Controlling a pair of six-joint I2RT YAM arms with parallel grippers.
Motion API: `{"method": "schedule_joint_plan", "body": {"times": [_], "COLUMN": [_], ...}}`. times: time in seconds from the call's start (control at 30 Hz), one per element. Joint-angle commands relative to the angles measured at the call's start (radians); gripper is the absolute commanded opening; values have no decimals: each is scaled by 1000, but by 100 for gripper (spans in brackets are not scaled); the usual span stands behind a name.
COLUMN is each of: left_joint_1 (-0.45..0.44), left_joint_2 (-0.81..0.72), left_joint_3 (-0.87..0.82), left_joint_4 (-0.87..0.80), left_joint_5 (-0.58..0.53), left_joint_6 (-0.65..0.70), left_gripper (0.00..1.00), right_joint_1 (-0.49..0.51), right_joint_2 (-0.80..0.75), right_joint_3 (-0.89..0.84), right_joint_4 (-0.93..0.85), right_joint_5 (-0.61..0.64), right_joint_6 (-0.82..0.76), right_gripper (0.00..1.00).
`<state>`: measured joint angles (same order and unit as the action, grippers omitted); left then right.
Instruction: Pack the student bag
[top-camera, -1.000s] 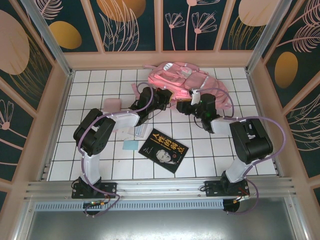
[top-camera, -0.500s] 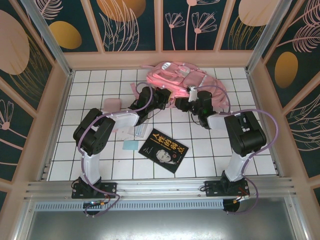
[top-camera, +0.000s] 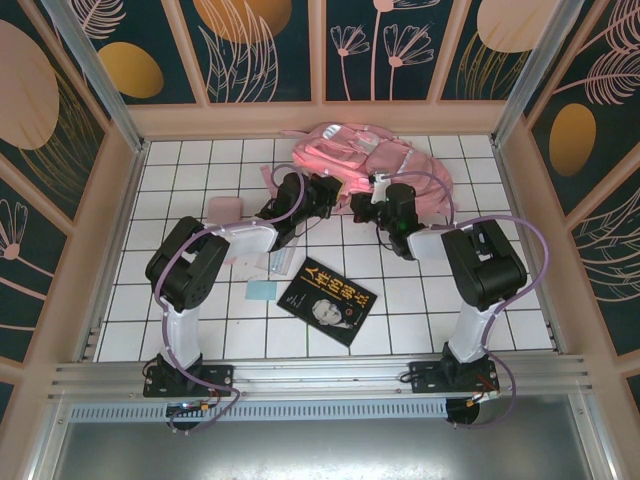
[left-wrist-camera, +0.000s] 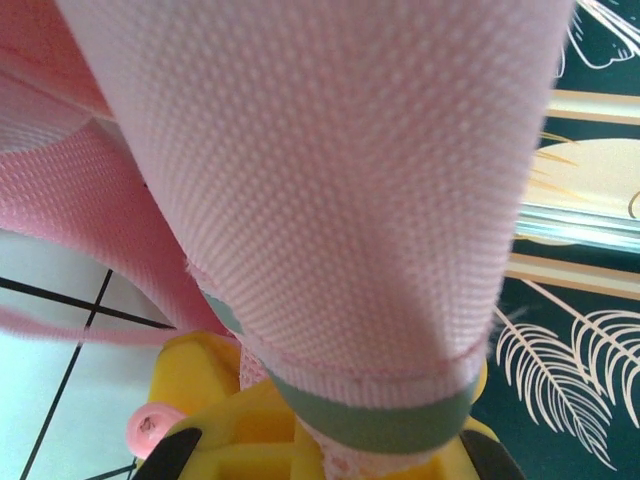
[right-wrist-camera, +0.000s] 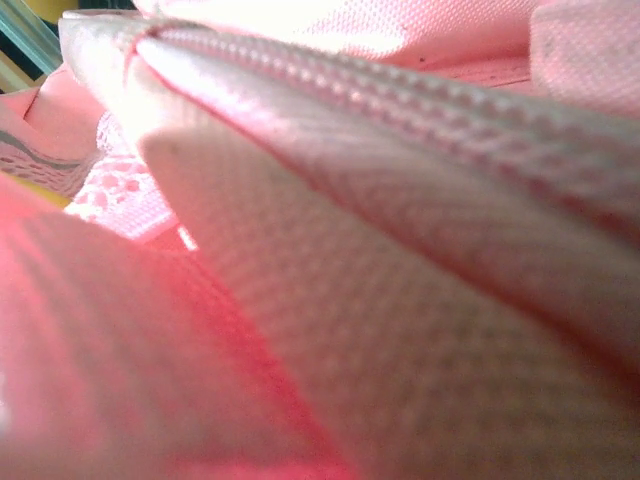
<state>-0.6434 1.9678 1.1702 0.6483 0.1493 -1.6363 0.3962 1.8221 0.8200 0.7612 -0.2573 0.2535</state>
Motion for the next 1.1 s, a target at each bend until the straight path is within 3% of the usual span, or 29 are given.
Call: {"method": "schedule_joint_plan", "body": {"times": [0.0, 0.27, 0.53, 0.87, 1.07], "left_joint_1": [-19, 47, 71, 118, 155], "left_joint_2": [-43, 58, 109, 101, 103], "left_joint_3": [34, 115, 166, 128, 132], "left_joint_4": [97, 40, 42, 17, -20], "left_joint_5": [91, 57, 64, 47, 62], "left_joint_6": [-23, 78, 123, 190, 263], "left_gripper": [2, 2, 2, 0, 0], "right_joint_1": [-14, -53, -92, -133, -217], "right_joint_2": [-45, -184, -229, -233, -269], "right_joint_3": [-13, -55, -25, 87, 99], "right_joint_4": [74, -208, -512, -918, -1081], "right_joint_5": [81, -15, -16, 94, 161], "right_joint_6": [6, -44, -85, -72, -39], "right_gripper": [0, 0, 0, 0, 0]}}
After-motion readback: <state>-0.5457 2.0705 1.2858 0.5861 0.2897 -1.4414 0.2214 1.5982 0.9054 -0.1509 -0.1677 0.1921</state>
